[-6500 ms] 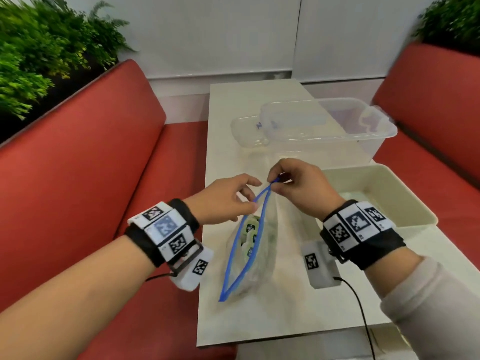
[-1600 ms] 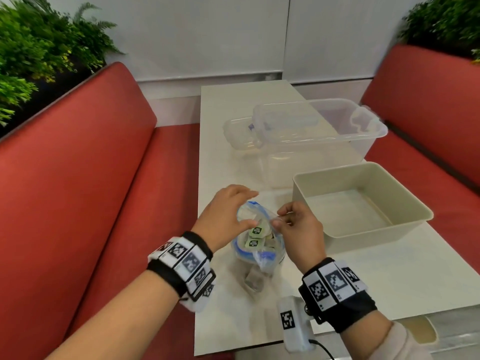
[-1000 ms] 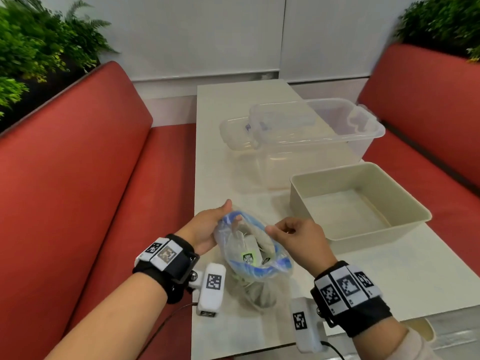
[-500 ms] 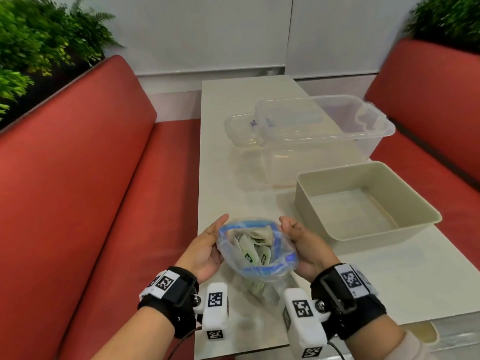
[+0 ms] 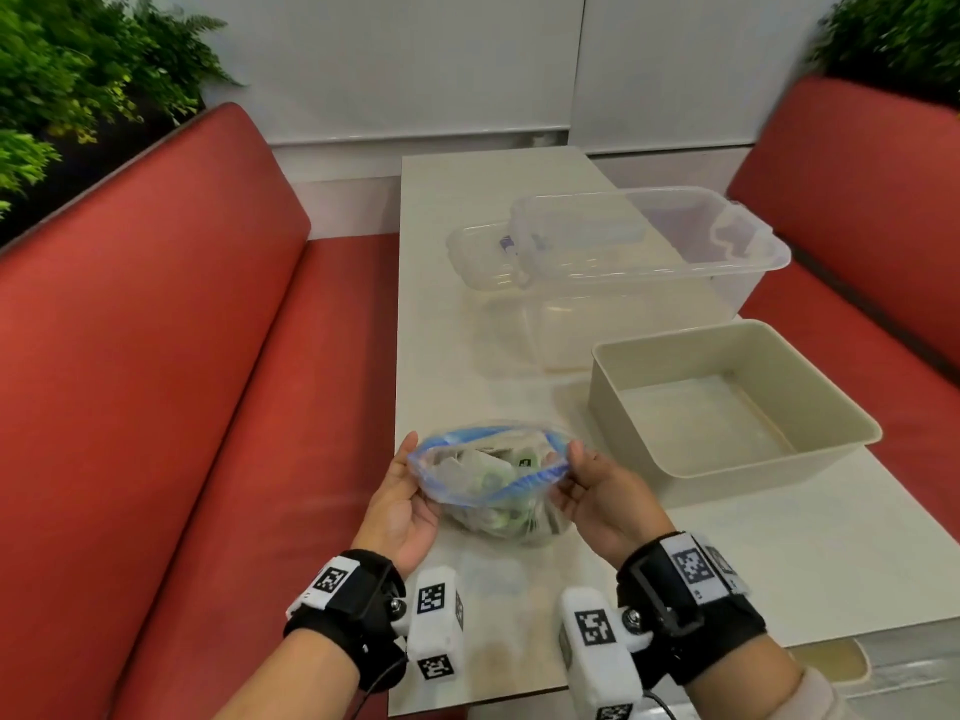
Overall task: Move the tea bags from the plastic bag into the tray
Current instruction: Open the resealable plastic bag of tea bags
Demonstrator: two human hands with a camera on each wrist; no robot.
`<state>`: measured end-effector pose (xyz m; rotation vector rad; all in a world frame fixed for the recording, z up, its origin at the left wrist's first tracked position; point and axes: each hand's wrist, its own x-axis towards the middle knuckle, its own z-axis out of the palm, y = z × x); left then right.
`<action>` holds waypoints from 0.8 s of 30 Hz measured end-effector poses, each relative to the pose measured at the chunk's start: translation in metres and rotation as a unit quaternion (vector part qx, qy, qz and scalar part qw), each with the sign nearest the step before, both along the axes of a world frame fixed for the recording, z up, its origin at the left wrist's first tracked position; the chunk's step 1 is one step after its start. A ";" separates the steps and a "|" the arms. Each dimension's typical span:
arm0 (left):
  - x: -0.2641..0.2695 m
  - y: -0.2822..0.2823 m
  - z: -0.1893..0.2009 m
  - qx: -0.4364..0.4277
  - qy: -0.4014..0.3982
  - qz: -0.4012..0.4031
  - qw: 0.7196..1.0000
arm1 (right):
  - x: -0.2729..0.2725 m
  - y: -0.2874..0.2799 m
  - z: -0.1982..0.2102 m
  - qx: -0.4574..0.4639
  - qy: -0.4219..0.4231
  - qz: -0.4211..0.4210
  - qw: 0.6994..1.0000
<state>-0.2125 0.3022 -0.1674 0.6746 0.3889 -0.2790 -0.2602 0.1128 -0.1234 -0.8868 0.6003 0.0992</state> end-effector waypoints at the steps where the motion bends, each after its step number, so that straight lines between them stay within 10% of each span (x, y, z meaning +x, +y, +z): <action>1: -0.001 0.000 -0.001 0.003 0.006 0.000 1.000 | 0.000 0.001 0.001 0.036 0.000 -0.015 0.999; 7: -0.007 -0.001 0.009 0.214 -0.036 -0.143 0.966 | 0.001 0.005 -0.006 -0.009 0.000 0.005 1.000; 11: -0.006 -0.005 0.021 0.613 -0.228 -0.114 0.748 | 0.006 0.006 0.002 -0.236 -0.010 0.038 0.971; 18: 0.003 -0.019 0.043 0.699 -0.349 -0.202 0.590 | 0.002 0.017 0.008 -0.545 -0.082 0.053 0.833; 24: 0.000 -0.022 0.054 0.719 -0.265 -0.338 0.546 | -0.013 0.019 0.014 -0.668 -0.112 0.075 0.732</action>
